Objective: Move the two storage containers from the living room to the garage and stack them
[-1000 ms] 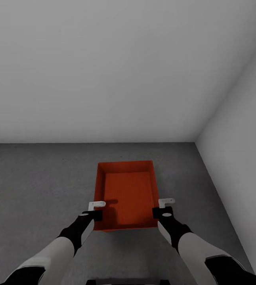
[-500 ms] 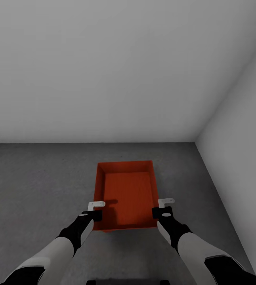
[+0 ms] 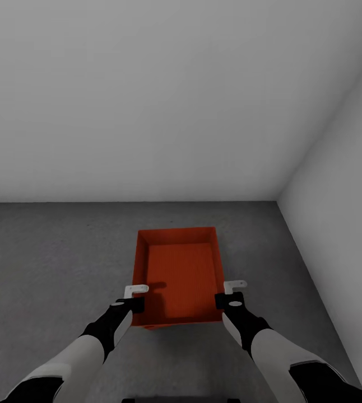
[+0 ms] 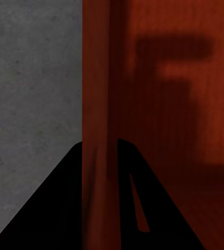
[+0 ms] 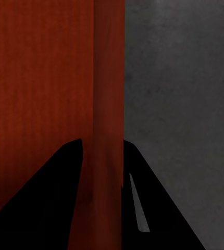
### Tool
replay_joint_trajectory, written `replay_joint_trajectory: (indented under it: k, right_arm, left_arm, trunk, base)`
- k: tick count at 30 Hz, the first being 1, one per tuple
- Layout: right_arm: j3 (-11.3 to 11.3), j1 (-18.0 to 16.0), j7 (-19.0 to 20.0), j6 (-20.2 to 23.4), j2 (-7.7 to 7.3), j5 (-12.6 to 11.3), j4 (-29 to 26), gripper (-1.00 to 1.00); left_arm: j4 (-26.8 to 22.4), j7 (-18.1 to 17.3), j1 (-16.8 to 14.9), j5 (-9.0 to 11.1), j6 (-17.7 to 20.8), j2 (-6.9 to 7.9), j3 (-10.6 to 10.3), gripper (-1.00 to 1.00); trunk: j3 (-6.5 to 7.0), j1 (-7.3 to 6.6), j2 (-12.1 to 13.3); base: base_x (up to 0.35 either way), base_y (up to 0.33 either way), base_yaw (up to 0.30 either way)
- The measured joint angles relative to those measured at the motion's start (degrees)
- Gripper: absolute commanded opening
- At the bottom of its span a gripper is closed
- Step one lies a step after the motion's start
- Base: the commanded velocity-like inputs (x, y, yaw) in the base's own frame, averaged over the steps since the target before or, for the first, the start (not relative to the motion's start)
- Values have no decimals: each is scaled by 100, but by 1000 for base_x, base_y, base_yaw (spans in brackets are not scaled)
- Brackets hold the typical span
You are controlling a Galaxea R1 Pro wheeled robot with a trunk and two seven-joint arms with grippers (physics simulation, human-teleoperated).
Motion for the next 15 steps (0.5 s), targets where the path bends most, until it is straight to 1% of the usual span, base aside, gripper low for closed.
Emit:
replay_joint_trajectory:
  k: [7,13,15]
  right_arm:
    - [-4,0,0,0,1,0,0,-100]
    - [-6,-1,2,-1,-1,-10,0,-100]
    - [-9,-1,1,-1,1,-6,0,-100]
  left_arm:
    - [-9,0,0,-4,10,1,1,-100]
    - [-34,14,1,3,37,-2,-19,-100]
    - [-33,10,0,2,37,1,-17,-100]
  trunk:
    - [-126,154,-281]
    - [-127,154,-283]
    - [-162,198,-362]
  base:
    - [0,0,0]
    - [0,0,0]
    - [0,0,0]
